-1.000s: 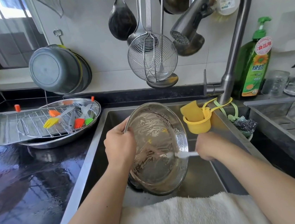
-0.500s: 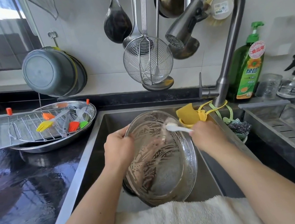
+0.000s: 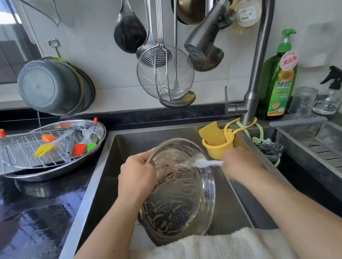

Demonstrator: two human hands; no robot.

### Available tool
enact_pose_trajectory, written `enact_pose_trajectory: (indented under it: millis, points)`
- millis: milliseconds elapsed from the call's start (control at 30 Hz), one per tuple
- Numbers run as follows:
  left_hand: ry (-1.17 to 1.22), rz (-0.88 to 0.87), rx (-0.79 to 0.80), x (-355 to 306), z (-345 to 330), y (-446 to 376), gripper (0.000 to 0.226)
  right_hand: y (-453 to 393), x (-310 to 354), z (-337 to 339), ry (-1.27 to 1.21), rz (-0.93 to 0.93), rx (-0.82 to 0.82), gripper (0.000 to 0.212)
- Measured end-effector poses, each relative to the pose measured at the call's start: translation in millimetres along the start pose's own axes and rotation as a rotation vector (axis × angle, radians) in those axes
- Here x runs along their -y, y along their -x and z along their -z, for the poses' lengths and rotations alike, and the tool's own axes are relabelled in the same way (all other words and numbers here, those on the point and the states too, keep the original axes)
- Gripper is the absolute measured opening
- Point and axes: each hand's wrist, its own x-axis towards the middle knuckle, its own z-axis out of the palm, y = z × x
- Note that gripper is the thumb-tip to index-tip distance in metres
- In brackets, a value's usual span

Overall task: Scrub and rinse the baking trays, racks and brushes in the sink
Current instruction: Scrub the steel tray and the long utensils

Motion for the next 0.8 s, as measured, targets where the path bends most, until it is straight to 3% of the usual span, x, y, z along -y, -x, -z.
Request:
enact_pose_trajectory:
  millis: [67,133,233,300,433,500,567,633,667,733,800]
  points:
    - [-0.018,-0.006,0.014,-0.8,-2.3,2.7,0.053,3.2,10.1,0.5,-0.026,0.15,-0.164,0.022]
    - [-0.01,-0.01,0.013,-0.7,-0.5,4.5,0.052,2.5,13.1,1.9,-0.026,0.167,-0.233,0.025]
    - [-0.013,-0.007,-0.012,-0.5,2.8,0.3,0.053,-2.3,1.0,2.9,0.014,-0.017,-0.067,0.009]
    - [-0.057,-0.017,0.011,-1.9,0.3,1.5,0.055,1.9,-1.2,-1.1,0.093,-0.043,0.036,0.013]
    - [-0.086,-0.015,0.053,-3.2,-3.0,6.5,0.046,5.1,14.0,-0.7,0.021,0.125,-0.156,0.021]
    - [-0.049,-0.01,0.028,-1.1,1.0,2.5,0.046,1.6,12.0,2.1,-0.015,0.077,-0.161,0.019]
    - [-0.041,-0.003,0.015,-2.2,3.8,1.3,0.054,-1.1,6.1,4.1,0.03,-0.032,0.031,0.01]
    - [-0.084,-0.001,0.029,-5.8,3.0,6.0,0.058,5.5,1.1,-1.4,0.094,-0.081,0.249,0.024]
    - [-0.112,0.001,0.051,-7.8,1.2,9.3,0.059,6.6,0.9,-4.1,0.102,-0.055,0.274,0.024]
    - [-0.129,0.013,0.09,-10.3,-2.1,14.9,0.065,3.0,2.4,-3.4,0.066,0.008,0.139,0.016]
    - [-0.103,0.024,0.074,-9.4,-1.3,13.5,0.06,1.3,8.4,0.0,0.03,0.084,-0.14,0.013]
